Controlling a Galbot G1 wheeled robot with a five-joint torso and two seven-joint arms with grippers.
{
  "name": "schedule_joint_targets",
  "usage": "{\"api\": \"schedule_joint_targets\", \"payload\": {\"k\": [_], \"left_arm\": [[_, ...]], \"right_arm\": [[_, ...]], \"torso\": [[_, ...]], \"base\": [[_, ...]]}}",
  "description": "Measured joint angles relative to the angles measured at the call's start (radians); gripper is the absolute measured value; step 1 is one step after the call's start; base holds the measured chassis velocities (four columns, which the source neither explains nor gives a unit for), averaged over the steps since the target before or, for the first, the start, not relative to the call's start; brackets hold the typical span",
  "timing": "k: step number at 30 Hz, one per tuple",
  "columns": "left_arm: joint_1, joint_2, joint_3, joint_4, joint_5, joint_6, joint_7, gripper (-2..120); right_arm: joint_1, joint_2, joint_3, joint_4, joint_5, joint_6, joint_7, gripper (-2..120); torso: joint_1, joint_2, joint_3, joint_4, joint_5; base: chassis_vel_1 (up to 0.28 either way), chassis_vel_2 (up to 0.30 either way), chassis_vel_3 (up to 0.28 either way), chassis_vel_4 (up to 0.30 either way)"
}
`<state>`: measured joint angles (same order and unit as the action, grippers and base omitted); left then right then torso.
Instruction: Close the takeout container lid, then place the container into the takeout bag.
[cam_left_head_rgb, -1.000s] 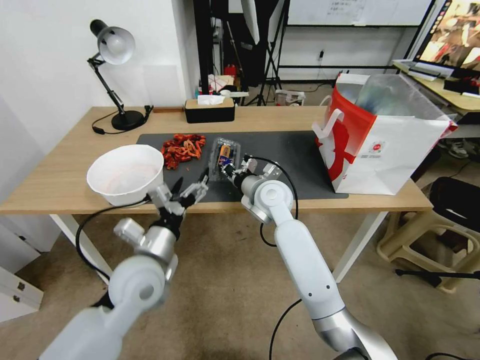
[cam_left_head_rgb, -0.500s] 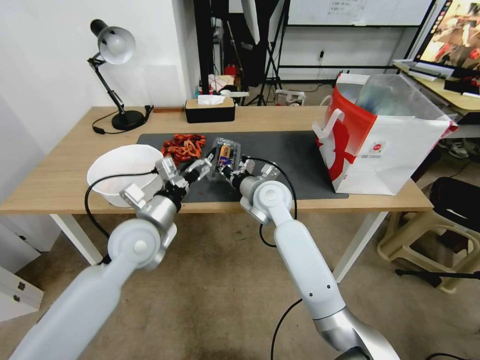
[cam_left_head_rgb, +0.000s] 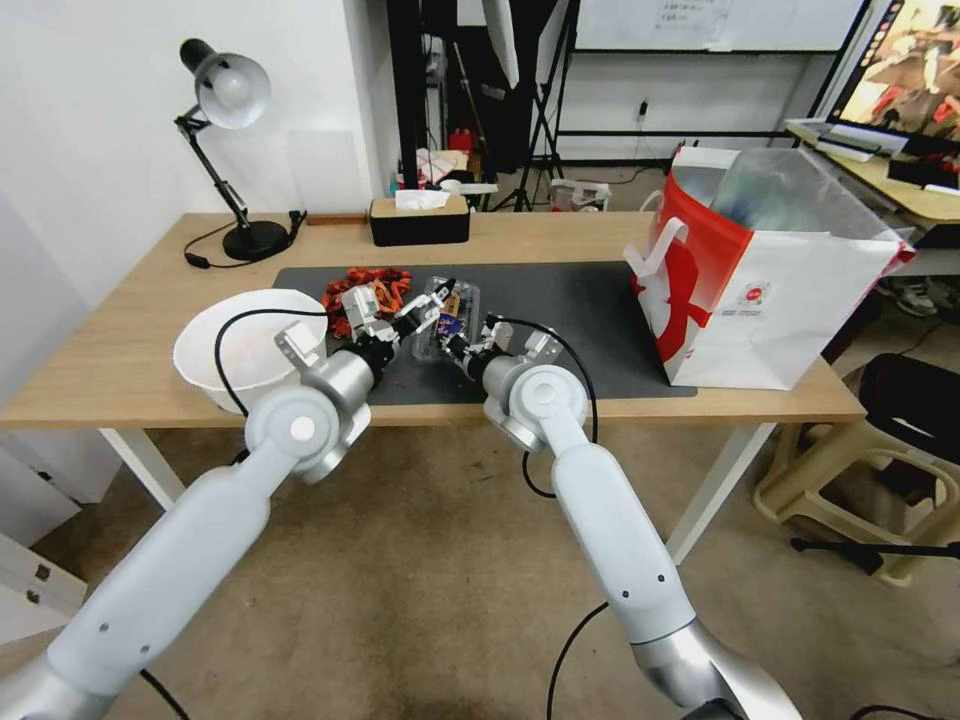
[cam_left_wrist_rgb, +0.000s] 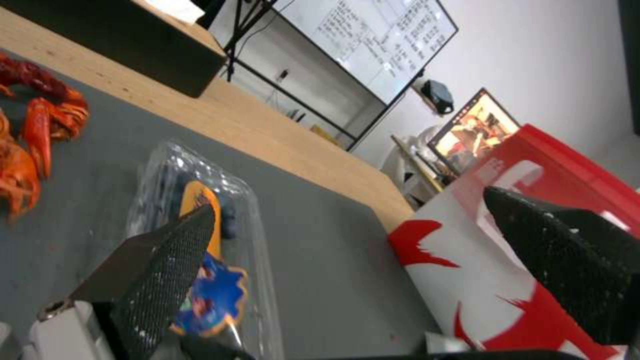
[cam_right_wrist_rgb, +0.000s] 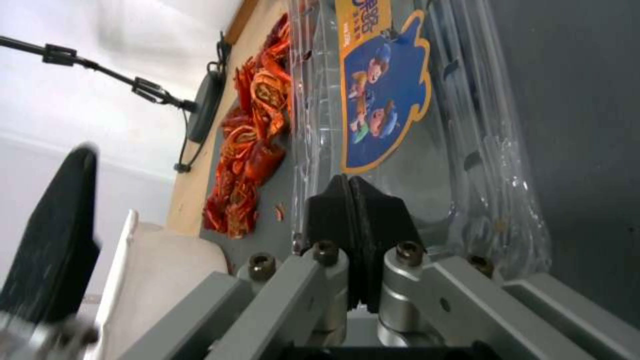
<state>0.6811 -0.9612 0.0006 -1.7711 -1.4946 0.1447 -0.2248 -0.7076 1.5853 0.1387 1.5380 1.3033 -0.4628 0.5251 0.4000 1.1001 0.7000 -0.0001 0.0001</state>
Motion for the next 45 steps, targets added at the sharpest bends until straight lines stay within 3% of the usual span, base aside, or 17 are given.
{"api": "schedule_joint_targets", "payload": {"k": [11, 16, 23, 45], "left_arm": [[-0.089, -0.005, 0.056, 0.104, -0.009, 0.104, -0.023, 100], [-0.170, -0.033, 0.069, 0.201, -0.106, 0.207, -0.077, 100], [-0.210, -0.041, 0.071, 0.263, -0.128, 0.289, -0.121, 100], [-0.238, -0.050, 0.084, 0.343, -0.094, 0.336, -0.133, 100]], "right_arm": [[-0.006, 0.000, 0.000, 0.005, -0.001, 0.000, -0.001, 0], [-0.009, 0.001, 0.000, 0.006, -0.007, -0.001, -0.002, 0], [-0.013, -0.003, 0.000, 0.007, -0.009, -0.001, -0.006, 0], [-0.006, -0.001, -0.011, 0.003, -0.012, -0.001, -0.008, 0]], "torso": [[0.000, 0.000, 0.000, 0.0001, -0.0001], [0.000, 0.000, 0.000, -0.0001, 0.0000], [0.000, 0.000, 0.000, 0.0001, -0.0001], [0.000, 0.000, 0.000, 0.0001, -0.0002]], "base": [[0.000, 0.000, 0.000, 0.000], [0.000, 0.000, 0.000, 0.000], [0.000, 0.000, 0.000, 0.000], [0.000, 0.000, 0.000, 0.000]]}}
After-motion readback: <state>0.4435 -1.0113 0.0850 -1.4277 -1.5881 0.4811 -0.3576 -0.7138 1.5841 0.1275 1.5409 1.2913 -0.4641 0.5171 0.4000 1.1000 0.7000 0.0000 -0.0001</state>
